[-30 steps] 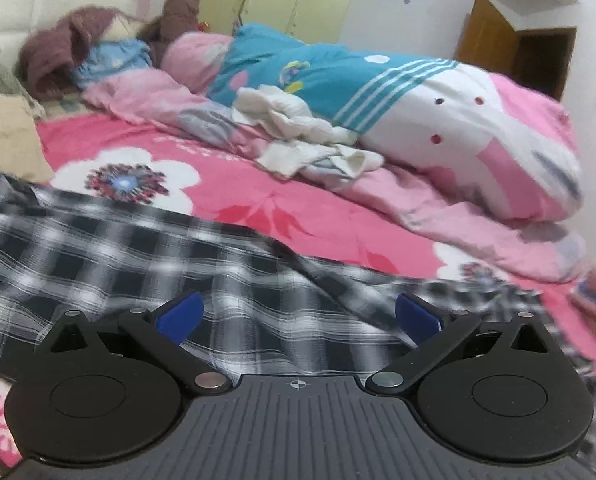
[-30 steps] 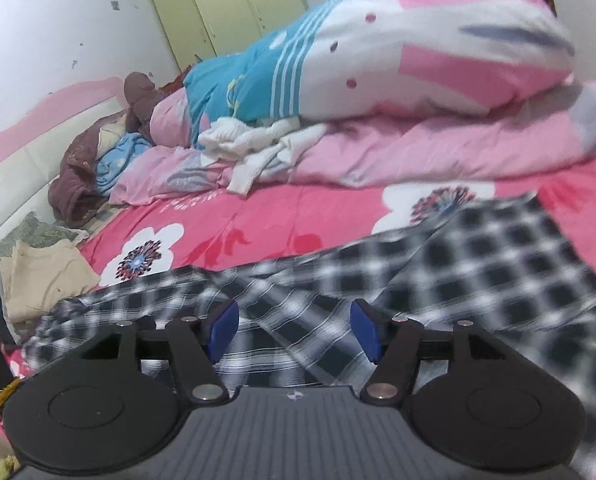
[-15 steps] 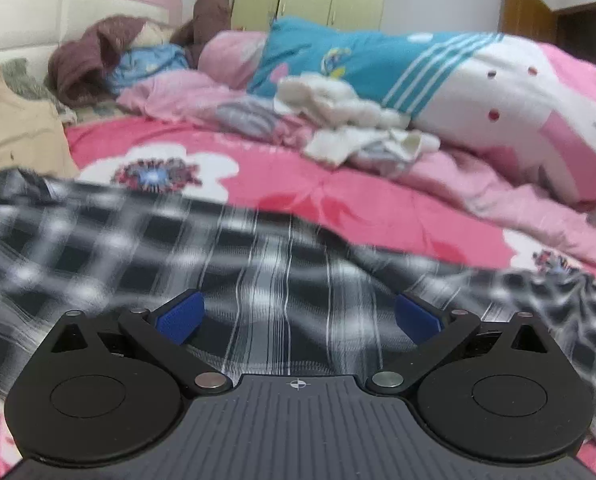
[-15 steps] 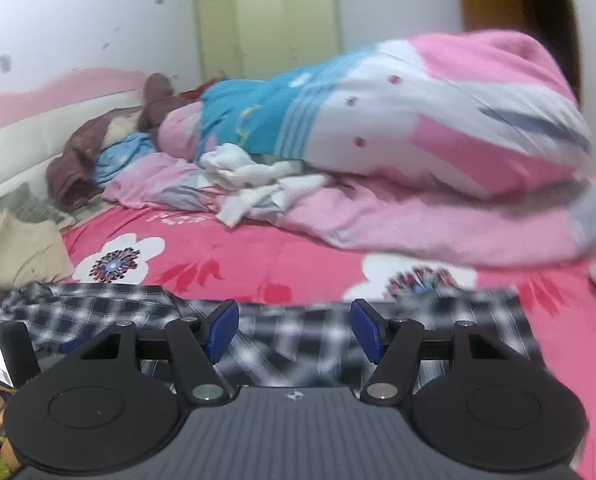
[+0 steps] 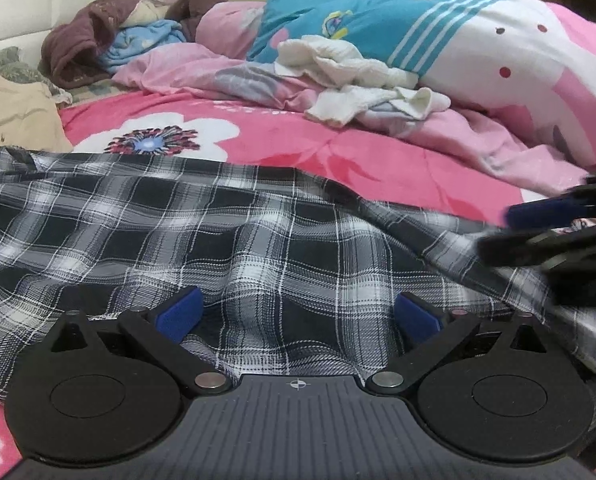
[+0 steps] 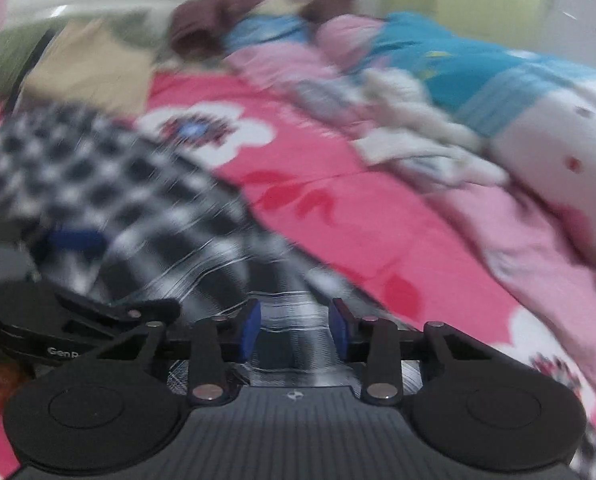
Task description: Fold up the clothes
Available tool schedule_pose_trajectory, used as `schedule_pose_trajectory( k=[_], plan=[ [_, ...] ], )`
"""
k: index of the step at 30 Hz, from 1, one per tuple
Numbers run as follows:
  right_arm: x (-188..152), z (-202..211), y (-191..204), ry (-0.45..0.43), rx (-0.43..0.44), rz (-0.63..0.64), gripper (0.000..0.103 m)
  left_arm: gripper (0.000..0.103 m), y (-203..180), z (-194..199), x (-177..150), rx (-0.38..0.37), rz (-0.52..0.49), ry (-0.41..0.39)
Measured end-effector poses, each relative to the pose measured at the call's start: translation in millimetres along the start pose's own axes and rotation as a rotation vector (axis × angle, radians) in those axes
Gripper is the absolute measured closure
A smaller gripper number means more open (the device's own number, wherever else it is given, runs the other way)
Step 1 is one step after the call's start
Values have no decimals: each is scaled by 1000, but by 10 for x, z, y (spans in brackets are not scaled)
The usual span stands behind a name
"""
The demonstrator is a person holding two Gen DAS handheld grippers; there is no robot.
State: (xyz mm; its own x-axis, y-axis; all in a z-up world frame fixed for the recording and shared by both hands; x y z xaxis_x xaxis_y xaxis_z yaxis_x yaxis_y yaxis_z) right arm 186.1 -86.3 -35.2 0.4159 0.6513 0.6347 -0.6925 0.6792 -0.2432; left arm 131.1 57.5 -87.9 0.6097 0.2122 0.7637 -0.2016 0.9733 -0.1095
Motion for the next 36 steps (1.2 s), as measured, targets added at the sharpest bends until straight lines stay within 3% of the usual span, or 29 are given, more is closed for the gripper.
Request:
schedule_pose_trajectory(
  k=[3,5,8,17,22,25,30,32,36],
  plan=[
    [-25,-213,44,43,-4,46,68,0,-8,-10,-10,4,-8,2],
    [-42,-276,11,53,7,36,86,0,-7,-14,-10,4,-9,2],
    [-30,-261,-76,38,-3,8,99,0,-11,-14,-10,7,-12,2],
    [145,-280,-434,5,-88,-68,100,0,-22,-21,-12,11,-17,3],
    [144,-517,-674,49,-38,-208,97,0,-24,-25,-13,14,-20,4],
    [138,-661,-822,77,-5,-297,81,0,-25,-28,-13,14,-20,4],
    [112,-489,-1194,6,87,-543,79,0,-22,-30,-21,17,-23,5],
    [191,-417,-1149,-27,107,-507,79,0,-24,-30,-22,20,-26,5],
    [390,-523,-804,-31,232,-375,79,0,-28,-27,-22,20,-27,5]
  ],
)
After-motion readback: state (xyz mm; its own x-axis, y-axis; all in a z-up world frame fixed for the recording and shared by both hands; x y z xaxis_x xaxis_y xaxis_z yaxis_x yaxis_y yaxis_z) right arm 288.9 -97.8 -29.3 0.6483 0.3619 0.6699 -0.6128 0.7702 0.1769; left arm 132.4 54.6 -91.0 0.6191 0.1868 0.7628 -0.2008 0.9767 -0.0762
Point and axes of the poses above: each gripper's, at about its wrist camera, not at the fingertips, and z roughly against the way its jaws point, y to its left, x to its top, the point moved 2 cm from there along -z, roughly the way its jaws point, and after that the axes turned 6 degrees about y, right-handed, at the moved point
